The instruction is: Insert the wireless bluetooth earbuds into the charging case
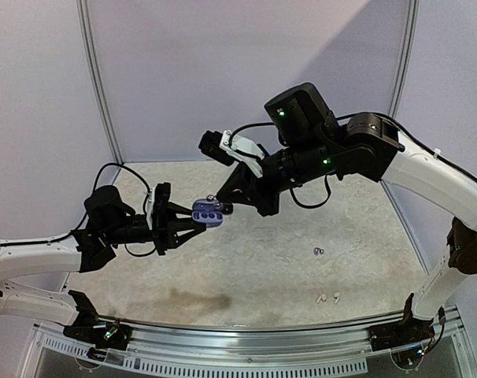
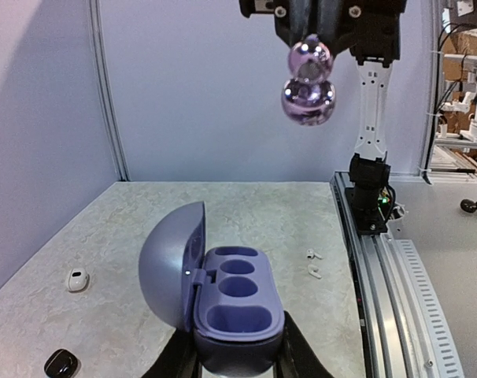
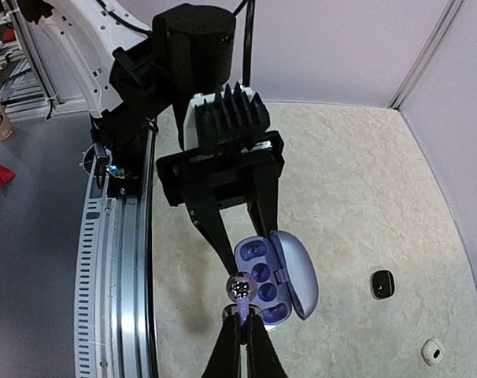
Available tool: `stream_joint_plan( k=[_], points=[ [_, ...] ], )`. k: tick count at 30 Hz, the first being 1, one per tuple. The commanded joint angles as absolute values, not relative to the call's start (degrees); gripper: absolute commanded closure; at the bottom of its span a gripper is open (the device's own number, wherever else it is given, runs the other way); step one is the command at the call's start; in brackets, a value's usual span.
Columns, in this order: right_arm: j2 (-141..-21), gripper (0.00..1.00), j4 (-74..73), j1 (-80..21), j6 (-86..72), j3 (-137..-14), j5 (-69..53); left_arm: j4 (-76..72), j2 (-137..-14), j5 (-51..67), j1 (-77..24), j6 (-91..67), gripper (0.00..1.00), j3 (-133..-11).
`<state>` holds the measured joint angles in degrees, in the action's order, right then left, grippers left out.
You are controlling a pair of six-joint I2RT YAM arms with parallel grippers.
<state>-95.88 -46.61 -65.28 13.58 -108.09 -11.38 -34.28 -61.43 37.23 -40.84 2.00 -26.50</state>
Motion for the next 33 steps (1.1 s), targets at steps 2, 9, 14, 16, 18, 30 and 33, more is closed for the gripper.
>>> stream_joint_plan(
  k=[2, 9, 14, 16, 18, 30, 33],
  points=[
    [-100.6, 1.0, -50.4, -66.1, 15.9, -110.9, -8.0, -36.5, -61.3, 37.7, -40.5, 0.9, 1.0, -26.3],
    [-102.7, 1.0, -53.4, -66.6, 19.3, -112.1, -2.9, -35.1, -61.2, 39.0, -40.6, 2.8, 1.0, -26.3],
    [-104.2, 1.0, -54.2, -66.7, 20.7, -112.8, -2.2, -34.6, -61.2, 38.8, -40.6, 3.2, 1.0, -26.4],
    [-104.5, 1.0, -54.3, -66.7, 21.2, -112.9, -2.1, -34.8, -61.3, 38.8, -40.6, 3.2, 1.0, -26.4],
    [-104.8, 1.0, -54.2, -66.7, 21.7, -113.0, -1.9, -35.1, -61.4, 39.0, -40.6, 3.3, 1.0, -26.4],
    [-108.3, 1.0, -58.2, -67.4, 27.5, -115.7, -0.6, -37.0, -61.9, 39.7, -40.6, 3.6, 1.0, -26.4],
    [-108.6, 0.98, -59.0, -67.7, 28.5, -115.5, -0.3, -37.0, -61.9, 39.7, -40.6, 3.7, 1.0, -26.4]
  ],
)
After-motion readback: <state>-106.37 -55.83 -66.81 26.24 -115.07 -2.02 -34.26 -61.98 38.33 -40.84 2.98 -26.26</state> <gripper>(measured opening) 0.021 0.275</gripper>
